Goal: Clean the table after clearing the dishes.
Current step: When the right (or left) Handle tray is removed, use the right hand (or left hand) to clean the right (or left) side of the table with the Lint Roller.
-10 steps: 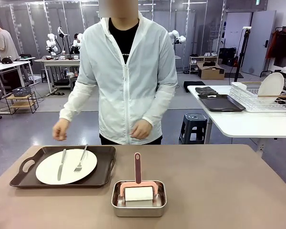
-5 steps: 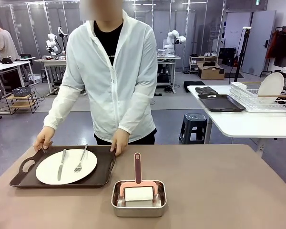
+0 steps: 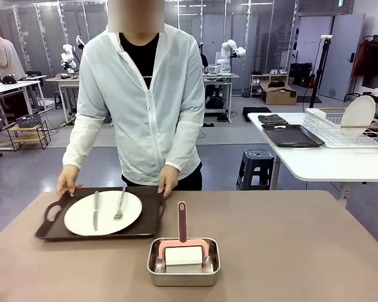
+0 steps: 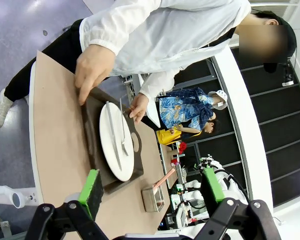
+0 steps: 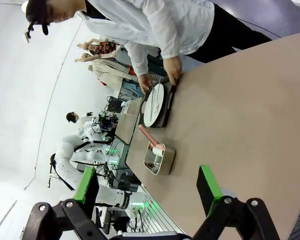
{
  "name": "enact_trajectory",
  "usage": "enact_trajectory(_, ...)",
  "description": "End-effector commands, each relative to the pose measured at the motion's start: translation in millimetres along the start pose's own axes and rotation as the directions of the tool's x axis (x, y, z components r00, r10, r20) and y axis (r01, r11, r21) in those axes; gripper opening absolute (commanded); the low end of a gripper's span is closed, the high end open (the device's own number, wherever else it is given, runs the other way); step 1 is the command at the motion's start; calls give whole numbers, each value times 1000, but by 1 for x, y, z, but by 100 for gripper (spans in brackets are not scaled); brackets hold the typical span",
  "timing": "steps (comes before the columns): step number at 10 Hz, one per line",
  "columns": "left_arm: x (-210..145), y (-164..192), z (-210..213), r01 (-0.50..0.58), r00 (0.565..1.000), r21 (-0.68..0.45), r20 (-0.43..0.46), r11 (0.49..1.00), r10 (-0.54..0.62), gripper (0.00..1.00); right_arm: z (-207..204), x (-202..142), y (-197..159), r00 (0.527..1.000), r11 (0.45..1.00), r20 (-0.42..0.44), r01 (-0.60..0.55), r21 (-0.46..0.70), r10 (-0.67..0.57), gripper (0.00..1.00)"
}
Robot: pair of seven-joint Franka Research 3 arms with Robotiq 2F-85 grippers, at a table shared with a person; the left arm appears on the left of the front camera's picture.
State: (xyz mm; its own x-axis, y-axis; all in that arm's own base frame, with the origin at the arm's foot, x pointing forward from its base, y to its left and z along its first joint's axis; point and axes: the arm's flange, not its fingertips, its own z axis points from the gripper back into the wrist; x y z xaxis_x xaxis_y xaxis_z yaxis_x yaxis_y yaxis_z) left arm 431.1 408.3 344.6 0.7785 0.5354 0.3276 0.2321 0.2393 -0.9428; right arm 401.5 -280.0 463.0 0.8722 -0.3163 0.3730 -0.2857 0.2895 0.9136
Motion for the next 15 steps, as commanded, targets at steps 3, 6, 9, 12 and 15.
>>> enact_trajectory(3,-2,-3,3,1,1000,-4,-11,1000,-1,100,0,-3,3,1000,1000,0,-14,9,14,100)
enact_trajectory(6,7,-34,-16,203,975,-24,-83,979,-204,100,0,-3,3,1000,1000,0,-14,9,14,100)
enact_trajectory(9,9,-115,-96,520,806,84,-378,850,-455,100,0,-3,3,1000,1000,0,-14,9,14,100)
enact_trajectory(12,-13,-202,-201,800,436,-19,-669,600,-602,100,0,-3,3,1000,1000,0,-14,9,14,100)
enact_trajectory(15,-89,-279,-317,887,-1,-283,-790,364,-614,100,0,-3,3,1000,1000,0,-14,9,14,100)
